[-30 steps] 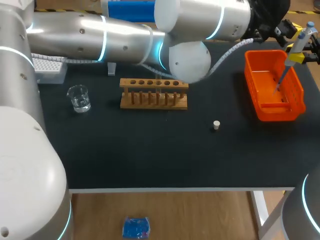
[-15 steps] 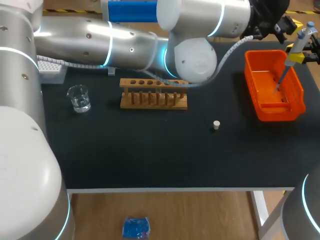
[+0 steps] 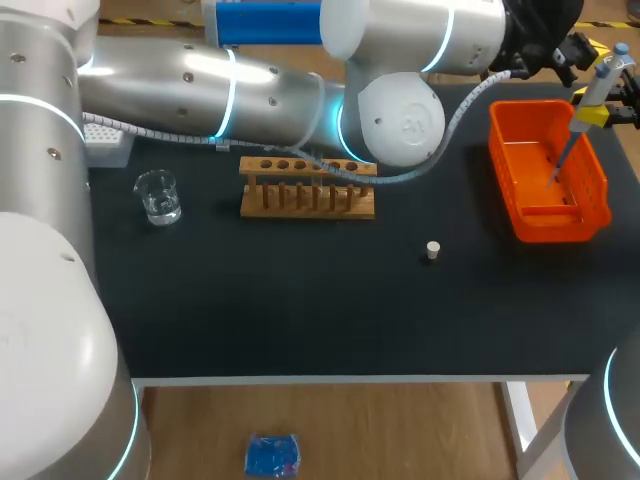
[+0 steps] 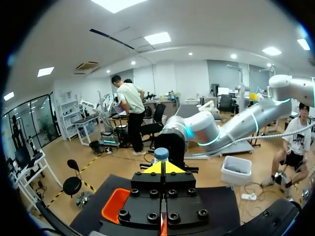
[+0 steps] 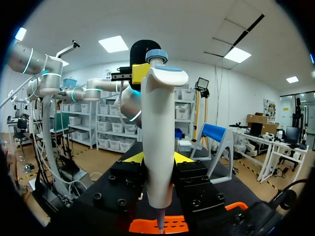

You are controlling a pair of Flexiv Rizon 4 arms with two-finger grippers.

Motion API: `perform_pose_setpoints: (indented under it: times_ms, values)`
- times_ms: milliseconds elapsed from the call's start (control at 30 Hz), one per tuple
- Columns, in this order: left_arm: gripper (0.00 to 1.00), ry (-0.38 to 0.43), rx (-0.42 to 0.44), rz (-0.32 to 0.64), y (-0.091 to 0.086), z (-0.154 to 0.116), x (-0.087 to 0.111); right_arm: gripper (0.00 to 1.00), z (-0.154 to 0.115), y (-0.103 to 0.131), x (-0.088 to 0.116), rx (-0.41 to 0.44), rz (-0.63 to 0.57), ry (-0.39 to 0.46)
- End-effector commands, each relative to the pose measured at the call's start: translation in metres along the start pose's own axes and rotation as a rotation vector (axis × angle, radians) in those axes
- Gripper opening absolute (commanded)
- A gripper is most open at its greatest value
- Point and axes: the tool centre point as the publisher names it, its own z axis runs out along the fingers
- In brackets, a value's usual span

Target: Invert the test tube, pick up the pipette, mount the tip to pipette, aspirate from beaker and dispense into the tube, eject the tip, return the pipette, and cap with the stopper.

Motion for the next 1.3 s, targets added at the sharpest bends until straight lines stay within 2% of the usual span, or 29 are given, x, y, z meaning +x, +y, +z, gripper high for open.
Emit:
perform_pose_setpoints:
  times_ms: [33, 1300]
  values:
    - [0.00, 0.095, 0.081, 0.000, 0.005, 0.007, -0.004, 0.00, -0.001, 0.000, 0.000, 0.001, -0.001, 0.002]
    - [0.00, 0.104, 0.031, -0.046, 0.021, 0.013, -0.006, 0.00, -0.001, 0.000, 0.000, 0.001, -0.001, 0.002]
